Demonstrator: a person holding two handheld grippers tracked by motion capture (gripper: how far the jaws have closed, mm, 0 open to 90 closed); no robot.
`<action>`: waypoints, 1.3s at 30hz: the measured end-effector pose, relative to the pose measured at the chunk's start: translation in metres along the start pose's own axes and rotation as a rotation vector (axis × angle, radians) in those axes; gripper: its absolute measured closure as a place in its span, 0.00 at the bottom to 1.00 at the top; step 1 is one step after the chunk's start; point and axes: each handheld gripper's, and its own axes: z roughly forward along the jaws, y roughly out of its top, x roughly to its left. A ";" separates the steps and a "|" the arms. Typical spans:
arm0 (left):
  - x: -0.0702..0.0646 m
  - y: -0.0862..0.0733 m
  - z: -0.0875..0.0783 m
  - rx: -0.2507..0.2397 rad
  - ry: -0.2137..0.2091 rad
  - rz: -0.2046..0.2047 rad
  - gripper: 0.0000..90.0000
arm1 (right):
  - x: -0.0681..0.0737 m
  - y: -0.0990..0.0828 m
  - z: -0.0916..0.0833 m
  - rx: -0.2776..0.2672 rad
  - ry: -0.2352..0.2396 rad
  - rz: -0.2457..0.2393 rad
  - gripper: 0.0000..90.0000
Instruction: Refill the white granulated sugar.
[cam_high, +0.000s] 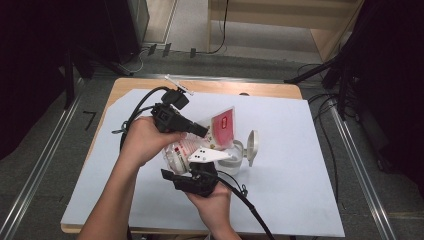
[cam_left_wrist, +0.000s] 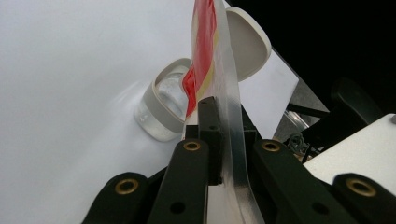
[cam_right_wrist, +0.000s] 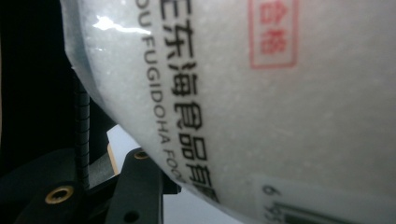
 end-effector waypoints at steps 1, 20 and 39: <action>0.000 0.000 0.000 0.004 0.003 0.000 0.98 | 0.000 0.000 0.000 -0.001 0.010 0.009 0.68; -0.004 -0.003 -0.003 -0.003 0.008 0.079 0.93 | -0.003 0.000 -0.001 -0.030 0.128 0.123 0.70; -0.014 0.001 -0.004 0.000 0.035 0.076 0.99 | 0.004 0.003 -0.003 -0.031 0.088 0.098 0.70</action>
